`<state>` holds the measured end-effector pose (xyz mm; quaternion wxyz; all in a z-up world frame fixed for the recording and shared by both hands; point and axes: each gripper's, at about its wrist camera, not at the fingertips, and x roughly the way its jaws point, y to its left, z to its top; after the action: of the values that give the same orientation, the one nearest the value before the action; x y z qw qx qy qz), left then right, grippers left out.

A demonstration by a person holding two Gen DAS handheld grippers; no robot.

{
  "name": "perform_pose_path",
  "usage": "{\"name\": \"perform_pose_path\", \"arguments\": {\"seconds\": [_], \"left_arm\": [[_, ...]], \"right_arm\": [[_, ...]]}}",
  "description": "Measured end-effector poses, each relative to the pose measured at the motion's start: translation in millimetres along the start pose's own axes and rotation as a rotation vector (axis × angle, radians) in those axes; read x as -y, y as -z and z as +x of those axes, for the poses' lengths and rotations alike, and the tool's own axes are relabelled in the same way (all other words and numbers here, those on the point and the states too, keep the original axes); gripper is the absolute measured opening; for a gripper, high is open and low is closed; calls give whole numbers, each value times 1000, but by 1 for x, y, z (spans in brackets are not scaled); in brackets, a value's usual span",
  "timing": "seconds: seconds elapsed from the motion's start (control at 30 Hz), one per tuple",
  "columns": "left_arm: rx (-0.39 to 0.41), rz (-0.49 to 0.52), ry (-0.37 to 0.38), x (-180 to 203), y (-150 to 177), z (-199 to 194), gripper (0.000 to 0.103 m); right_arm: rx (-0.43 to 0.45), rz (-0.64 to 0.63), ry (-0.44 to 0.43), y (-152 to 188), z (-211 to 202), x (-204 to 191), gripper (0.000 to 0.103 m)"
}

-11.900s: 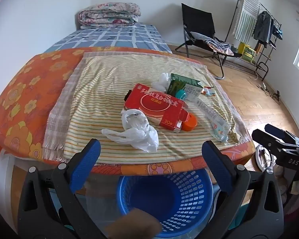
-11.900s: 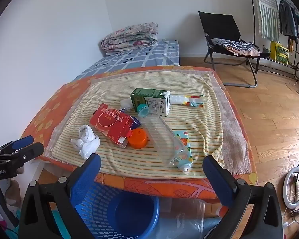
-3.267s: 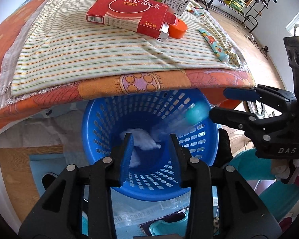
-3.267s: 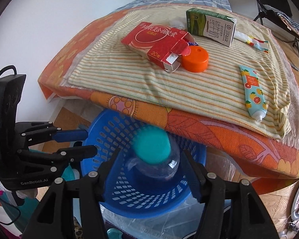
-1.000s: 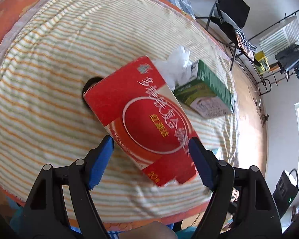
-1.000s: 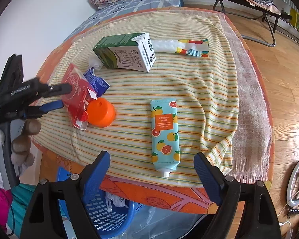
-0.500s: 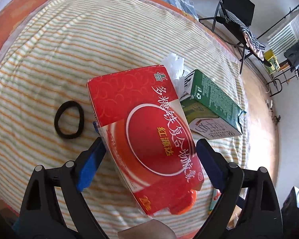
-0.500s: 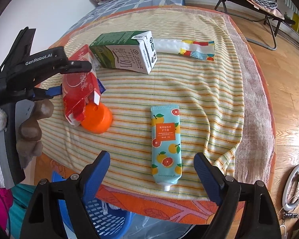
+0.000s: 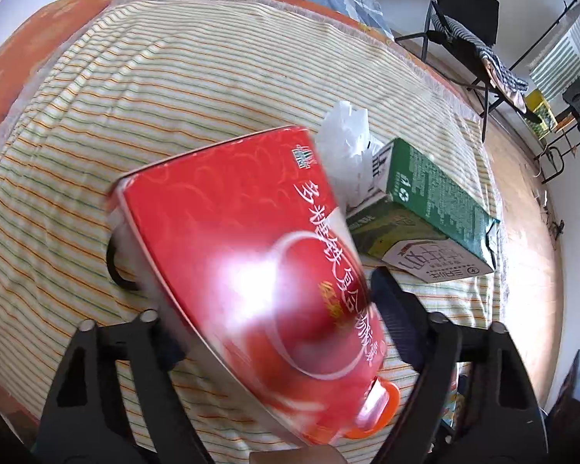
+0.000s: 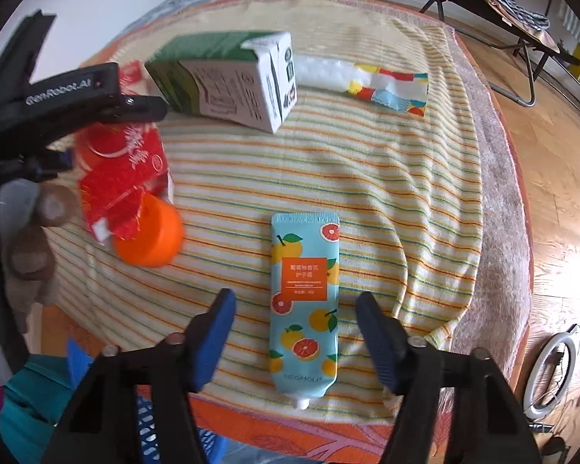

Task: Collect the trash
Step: 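Grasp the red medicine box with the left gripper while the right gripper grasps the lotion tube, then carry the red box and lotion tube to the blue basket and release both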

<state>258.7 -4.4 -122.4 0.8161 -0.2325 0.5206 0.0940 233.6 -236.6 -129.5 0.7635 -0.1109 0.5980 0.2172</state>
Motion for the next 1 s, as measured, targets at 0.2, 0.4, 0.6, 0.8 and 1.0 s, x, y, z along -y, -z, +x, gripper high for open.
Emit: {"name": "perform_pose_path", "arguments": {"seconds": [0.2,0.4,0.6,0.8,1.0], "left_arm": [[11,-44,30,-16,-5,-10,41],[33,-50,62,-26,-7,-25,26],[81,-23,94,-30,-8,-50,22],[99,-20,146,-41,-7,-74,22],[107,26,170,-48,4,-99,22]], "right_arm": [[27,-22,45,-2,-5,-4,37],[75,1,20,-4,-17,8,37],[162,16,2,-6,-47,16,37],[226,33,-20,-4,-65,11,37],[284,28,-43,3,-86,-5,37]]}}
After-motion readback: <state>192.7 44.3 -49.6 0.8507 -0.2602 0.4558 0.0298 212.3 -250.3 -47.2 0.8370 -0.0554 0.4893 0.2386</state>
